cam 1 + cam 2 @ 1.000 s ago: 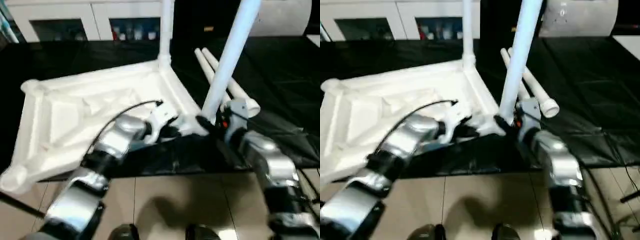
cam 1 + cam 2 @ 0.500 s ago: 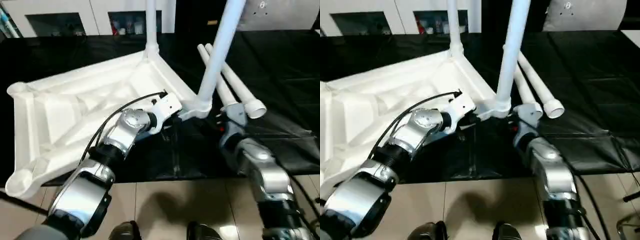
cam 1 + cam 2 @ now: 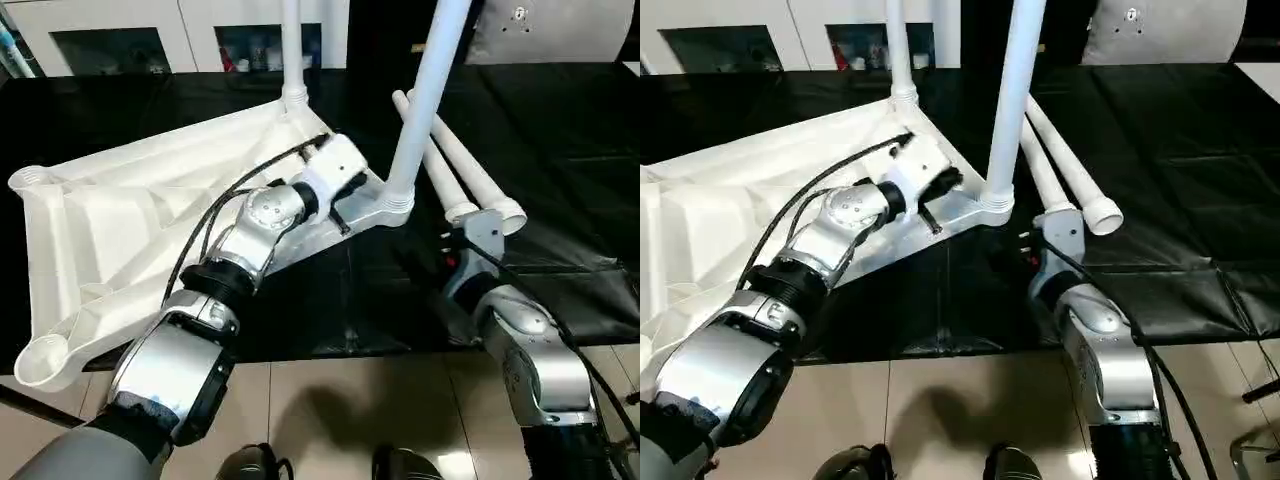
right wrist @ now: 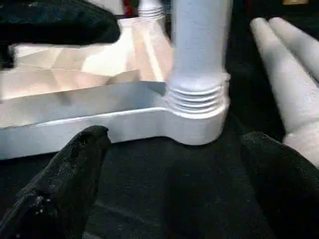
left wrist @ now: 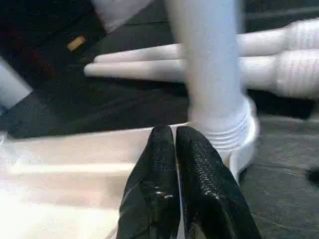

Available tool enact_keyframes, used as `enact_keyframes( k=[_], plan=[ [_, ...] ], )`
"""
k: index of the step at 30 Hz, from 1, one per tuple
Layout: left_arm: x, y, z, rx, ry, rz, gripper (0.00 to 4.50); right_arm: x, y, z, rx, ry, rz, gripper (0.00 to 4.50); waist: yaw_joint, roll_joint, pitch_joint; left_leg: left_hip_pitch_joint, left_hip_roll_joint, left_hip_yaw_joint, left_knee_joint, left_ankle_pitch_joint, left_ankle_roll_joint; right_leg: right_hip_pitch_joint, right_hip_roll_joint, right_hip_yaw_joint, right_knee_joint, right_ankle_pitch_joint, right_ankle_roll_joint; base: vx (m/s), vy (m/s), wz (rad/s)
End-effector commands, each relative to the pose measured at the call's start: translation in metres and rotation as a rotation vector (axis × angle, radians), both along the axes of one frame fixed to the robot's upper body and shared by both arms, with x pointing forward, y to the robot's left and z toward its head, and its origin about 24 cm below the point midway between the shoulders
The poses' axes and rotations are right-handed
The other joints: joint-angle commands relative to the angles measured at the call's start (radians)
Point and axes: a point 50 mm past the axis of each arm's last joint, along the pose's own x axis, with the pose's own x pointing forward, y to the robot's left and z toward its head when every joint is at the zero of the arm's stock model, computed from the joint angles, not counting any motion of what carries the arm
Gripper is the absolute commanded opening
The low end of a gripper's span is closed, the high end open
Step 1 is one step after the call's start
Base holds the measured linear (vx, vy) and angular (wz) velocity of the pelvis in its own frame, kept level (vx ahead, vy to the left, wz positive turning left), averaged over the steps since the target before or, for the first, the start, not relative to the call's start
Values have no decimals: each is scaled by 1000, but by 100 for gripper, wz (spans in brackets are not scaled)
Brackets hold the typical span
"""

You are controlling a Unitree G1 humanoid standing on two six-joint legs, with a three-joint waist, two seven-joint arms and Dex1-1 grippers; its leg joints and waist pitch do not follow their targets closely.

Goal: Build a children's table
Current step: Rotate table base

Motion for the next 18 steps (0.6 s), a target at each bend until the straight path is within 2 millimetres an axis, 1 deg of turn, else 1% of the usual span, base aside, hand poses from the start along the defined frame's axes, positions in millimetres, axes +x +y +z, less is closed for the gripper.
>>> enact_keyframes(
  k=[1, 2, 3, 4, 5, 6, 7, 8, 9, 10, 11, 12, 13, 14, 15, 16, 17, 18],
  plan=[
    [4, 24, -1, -32, 17, 115, 55, -4, 5, 1, 3, 6, 39, 446, 5, -5, -77, 27, 18, -16, -68, -236, 76, 66, -32, 17, -58, -198, -199, 0, 0, 0],
    [5, 30, -1, -34, 22, 146, 55, -4, 5, 0, 4, 10, 44, 446, 3, -4, -80, 29, 17, -15, -66, -229, 81, 64, -30, 17, -57, -180, -203, 0, 0, 0],
    [6, 39, -2, -32, 26, 189, 55, -4, 7, 0, 3, 14, 55, 446, 2, 0, -79, 30, 17, -15, -65, -217, 87, 62, -30, 17, -57, -163, -214, 0, 0, 0],
    [6, 51, -4, -14, 29, 226, 55, -4, 9, -1, 2, 21, 65, 446, 1, -1, -79, 29, 18, -15, -65, -213, 89, 64, -29, 17, -55, -153, -218, 0, 0, 0],
    [5, 69, -6, 16, 32, 282, 55, -4, 12, -3, 1, 31, 79, 446, 3, -1, -76, 28, 20, -18, -68, -210, 89, 65, -29, 16, -51, -147, -224, 0, 0, 0],
    [4, 81, -8, 49, 34, 316, 55, -4, 13, -4, -2, 39, 89, 446, 0, -4, -75, 26, 18, -17, -68, -211, 87, 64, -28, 16, -51, -154, -219, 0, 0, 0],
    [3, 94, -11, 99, 37, 349, 55, -4, 16, -6, -8, 52, 98, 446, -3, -1, -74, 28, 18, -16, -69, -216, 88, 62, -27, 16, -53, -162, -216, 0, 0, 0],
    [2, 106, -14, 138, 47, 377, 55, -3, 18, -8, -14, 69, 108, 446, -5, -6, -72, 28, 18, -17, -70, -222, 84, 61, -27, 17, -55, -184, -208, 0, 0, 0],
    [0, 113, -16, 162, 56, 396, 55, -3, 20, -9, -18, 82, 116, 446, -5, 1, -70, 34, 21, -16, -73, -239, 73, 55, -27, 18, -58, -211, -202, 0, 0, 0],
    [-2, 127, -19, 191, 85, 437, 55, -2, 23, -11, -34, 92, 136, 446, -7, -3, -69, 34, 22, -16, -75, -247, 66, 55, -27, 19, -58, -219, -201, 0, 0, 0],
    [-4, 148, -20, 233, 111, 509, 55, 0, 27, -13, -45, 107, 155, 446, -6, -5, -68, 35, 22, -17, -77, -260, 50, 53, -28, 20, -56, -241, -199, 0, 0, 0],
    [-4, 148, -20, 233, 111, 509, 55, 0, 27, -13, -45, 107, 155, 446, -6, -1, -68, 37, 23, -17, -77, -267, 43, 51, -28, 21, -57, -247, -196, 0, 0, 0],
    [-6, 163, -19, 272, 112, 569, 55, 1, 30, -14, -56, 110, 165, 446, -6, -3, -66, 39, 23, -17, -79, -284, 31, 48, -27, 22, -59, -256, -189, 0, 0, 0],
    [-7, 176, -17, 302, 108, 626, 55, 4, 32, -15, -60, 117, 169, 446, -5, -2, -68, 39, 23, -19, -80, -290, 18, 48, -27, 22, -54, -249, -186, 0, 0, 0],
    [-9, 185, -16, 322, 103, 665, 55, 5, 33, -15, -64, 121, 172, 446, -5, 0, -66, 41, 25, -18, -82, -293, 8, 47, -27, 24, -55, -238, -178, 0, 0, 0],
    [-12, 202, -12, 381, 95, 730, 55, 8, 35, -15, -79, 122, 182, 446, -5, -2, -68, 42, 25, -18, -81, -291, 5, 46, -27, 25, -53, -227, -179, 0, 0, 0],
    [-13, 207, -11, 400, 98, 743, 55, 9, 36, -16, -83, 124, 184, 446, -7, 0, -69, 39, 23, -19, -81, -277, 0, 50, -27, 24, -48, -204, -181, 0, 0, 0],
    [-15, 211, -12, 411, 110, 753, 55, 11, 36, -16, -89, 130, 187, 446, -7, -1, -68, 39, 23, -18, -80, -272, -1, 49, -28, 25, -50, -196, -180, 0, 0, 0]
  ],
)
